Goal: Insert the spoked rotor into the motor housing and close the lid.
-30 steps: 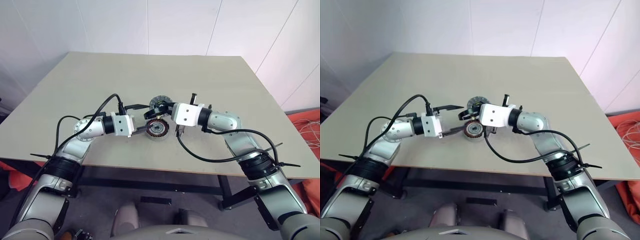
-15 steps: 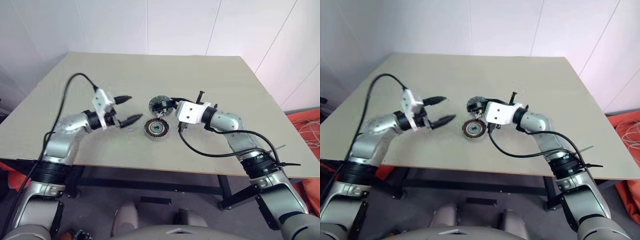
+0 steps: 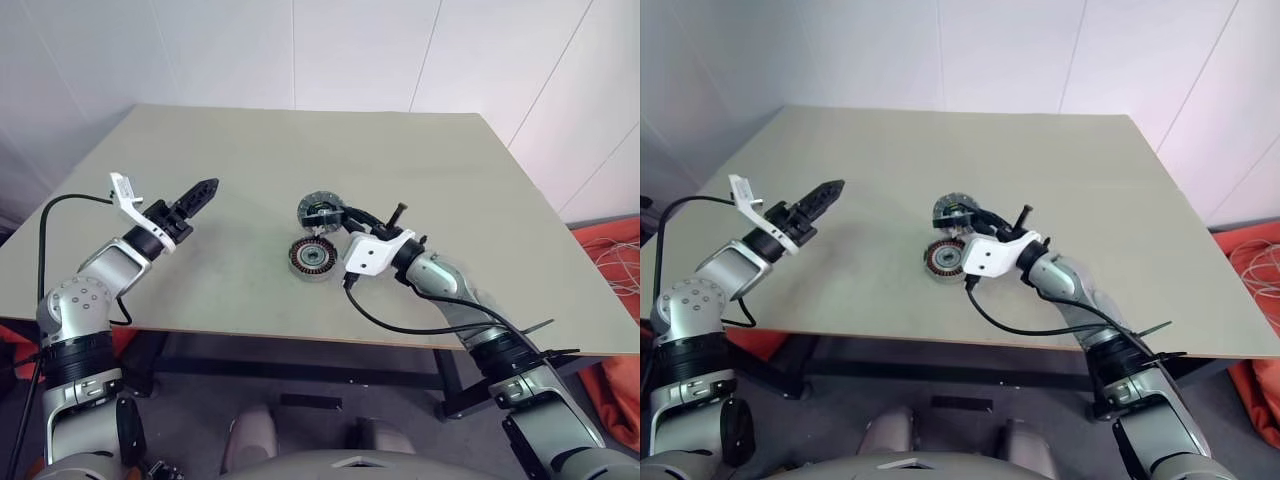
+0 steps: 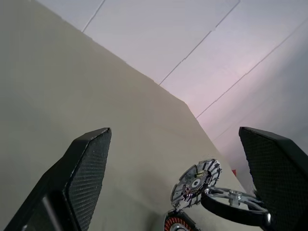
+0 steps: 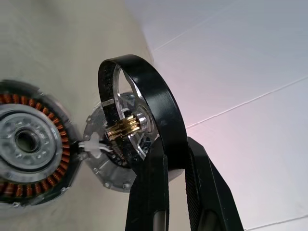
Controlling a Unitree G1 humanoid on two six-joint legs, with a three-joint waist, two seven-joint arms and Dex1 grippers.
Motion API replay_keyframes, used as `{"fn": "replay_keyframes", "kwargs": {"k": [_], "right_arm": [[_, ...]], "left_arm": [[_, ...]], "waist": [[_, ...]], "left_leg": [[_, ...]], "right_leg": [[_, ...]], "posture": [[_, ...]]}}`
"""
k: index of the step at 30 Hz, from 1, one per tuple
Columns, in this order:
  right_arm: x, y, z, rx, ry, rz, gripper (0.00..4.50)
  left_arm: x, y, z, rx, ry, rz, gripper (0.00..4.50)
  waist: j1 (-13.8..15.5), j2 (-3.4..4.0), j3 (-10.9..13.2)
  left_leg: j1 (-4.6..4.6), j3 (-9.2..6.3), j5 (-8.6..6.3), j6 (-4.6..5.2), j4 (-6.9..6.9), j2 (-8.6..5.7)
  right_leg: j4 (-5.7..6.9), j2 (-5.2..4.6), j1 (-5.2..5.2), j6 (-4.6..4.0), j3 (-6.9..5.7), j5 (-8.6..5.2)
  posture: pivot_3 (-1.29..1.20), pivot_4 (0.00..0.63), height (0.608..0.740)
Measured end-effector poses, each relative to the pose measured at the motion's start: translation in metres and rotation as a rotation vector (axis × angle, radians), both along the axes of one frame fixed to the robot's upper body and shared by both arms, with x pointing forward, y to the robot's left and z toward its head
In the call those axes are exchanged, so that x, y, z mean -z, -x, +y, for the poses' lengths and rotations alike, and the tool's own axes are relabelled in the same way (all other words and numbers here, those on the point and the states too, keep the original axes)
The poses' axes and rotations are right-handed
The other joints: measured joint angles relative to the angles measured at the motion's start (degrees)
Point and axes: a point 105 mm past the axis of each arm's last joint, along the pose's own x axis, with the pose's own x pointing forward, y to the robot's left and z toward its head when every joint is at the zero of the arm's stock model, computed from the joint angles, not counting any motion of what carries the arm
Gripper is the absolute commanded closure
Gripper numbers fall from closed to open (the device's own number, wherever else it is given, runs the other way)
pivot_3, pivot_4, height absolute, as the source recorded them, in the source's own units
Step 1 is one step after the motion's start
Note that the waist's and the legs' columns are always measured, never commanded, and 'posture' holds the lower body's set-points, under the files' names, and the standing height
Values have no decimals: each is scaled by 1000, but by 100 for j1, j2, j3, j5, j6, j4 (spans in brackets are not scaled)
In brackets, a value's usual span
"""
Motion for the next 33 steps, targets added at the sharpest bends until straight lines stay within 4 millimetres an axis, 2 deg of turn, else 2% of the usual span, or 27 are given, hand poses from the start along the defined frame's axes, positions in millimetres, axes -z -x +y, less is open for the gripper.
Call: {"fn": "replay_keyframes", "kwargs": {"k": [4,9,15,21,33], "right_arm": [[15,4,6,-27,52,7,4319],[23,4,6,-27,77,24,4319],[24,4,7,-28,74,25,4319],[23,6,18,-46,39,32,4319],[29,0,29,-56,32,50,4319]], "left_arm": [[10,-1,-2,-4,21,70,0],[11,-1,-2,-8,29,82,0],[11,-2,-5,-2,42,81,0],[10,-2,-6,-1,43,77,0],[8,-3,-5,-3,45,70,0]], "waist": [[-6,-4,1],[-62,-7,1],[-134,-10,1],[-142,-11,1],[-140,-16,1]], "left_leg": [[-4,-1,-2,4,0,-2],[-6,-3,-5,8,0,-6],[-5,-7,-5,8,0,-19],[-6,-7,-7,11,0,-21],[-7,-9,-7,13,0,-24]], "right_leg": [[-4,0,-1,0,0,0],[-5,0,-1,1,0,0],[-6,1,-1,1,0,1],[-6,0,-1,0,1,0],[-6,-1,0,0,1,1]], "posture": [[0,0,740],[0,0,740],[0,0,740],[0,0,740],[0,0,740]]}}
